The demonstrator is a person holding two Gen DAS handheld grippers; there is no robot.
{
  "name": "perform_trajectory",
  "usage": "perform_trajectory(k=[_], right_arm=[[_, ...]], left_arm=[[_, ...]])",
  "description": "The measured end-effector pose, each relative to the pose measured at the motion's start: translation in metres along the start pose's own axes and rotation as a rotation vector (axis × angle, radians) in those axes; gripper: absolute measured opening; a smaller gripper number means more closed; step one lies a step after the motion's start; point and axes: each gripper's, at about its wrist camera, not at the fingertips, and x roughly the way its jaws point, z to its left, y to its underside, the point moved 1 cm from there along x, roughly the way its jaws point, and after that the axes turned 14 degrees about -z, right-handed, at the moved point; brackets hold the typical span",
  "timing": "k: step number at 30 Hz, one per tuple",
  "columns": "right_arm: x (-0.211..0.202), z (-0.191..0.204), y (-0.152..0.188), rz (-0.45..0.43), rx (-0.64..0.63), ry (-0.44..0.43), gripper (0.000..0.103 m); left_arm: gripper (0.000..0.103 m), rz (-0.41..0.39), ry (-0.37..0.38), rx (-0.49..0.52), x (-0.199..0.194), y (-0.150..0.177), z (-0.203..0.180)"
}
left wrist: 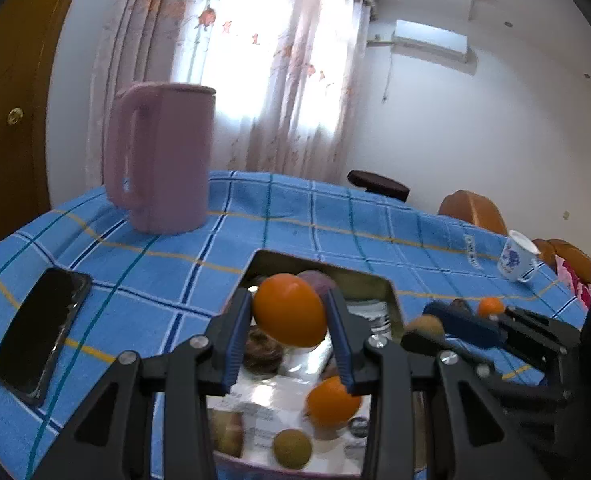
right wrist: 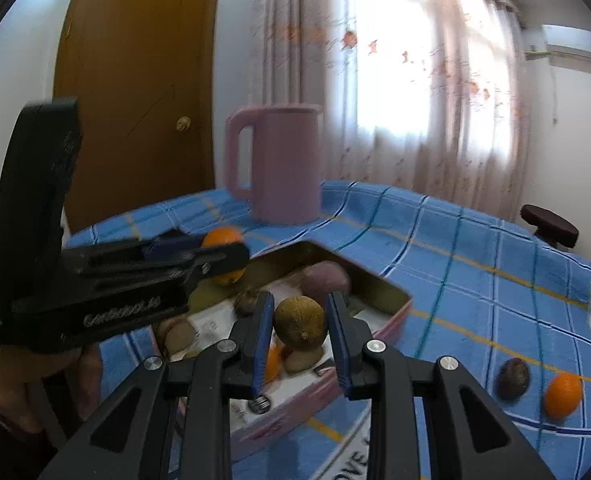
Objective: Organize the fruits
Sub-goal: 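Open both grippers over the tin to drop the orange and yellow-green fruit, then grasp the brown mangosteen with the left gripper while the right grasps the last orange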
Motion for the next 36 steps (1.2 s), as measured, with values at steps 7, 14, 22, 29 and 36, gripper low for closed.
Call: perform_trajectory(k=[7, 14, 22, 29, 36], right_arm=[[0.010, 0.015, 0.008, 0.091, -0.035, -0.028, 0.029], [0.017, 0.014, 0.016, 0.179, -0.014, -0.063, 0.029], [0.000, 0.001, 0.014, 0.154, -0.018, -0.010, 0.039], [-0.048, -0.078, 0.011, 0.125, -0.007, 0.233, 0.043], [-0.070, -0.172, 0.014, 0.145, 0.101, 0.516, 0.050]], left_arm=[[0.039, 0.046, -0.027, -0.002, 0.005, 0.008, 0.010], [0.040, 0.071, -0.031, -0.002, 0.007, 0.014, 0.012], [0.073, 0.021, -0.019, -0.008, -0.002, 0.004, 0.000], [0.087, 0.005, 0.082, 0.053, -0.002, -0.005, -0.055], [0.096, 0.046, 0.184, 0.140, 0.022, -0.001, -0.126]])
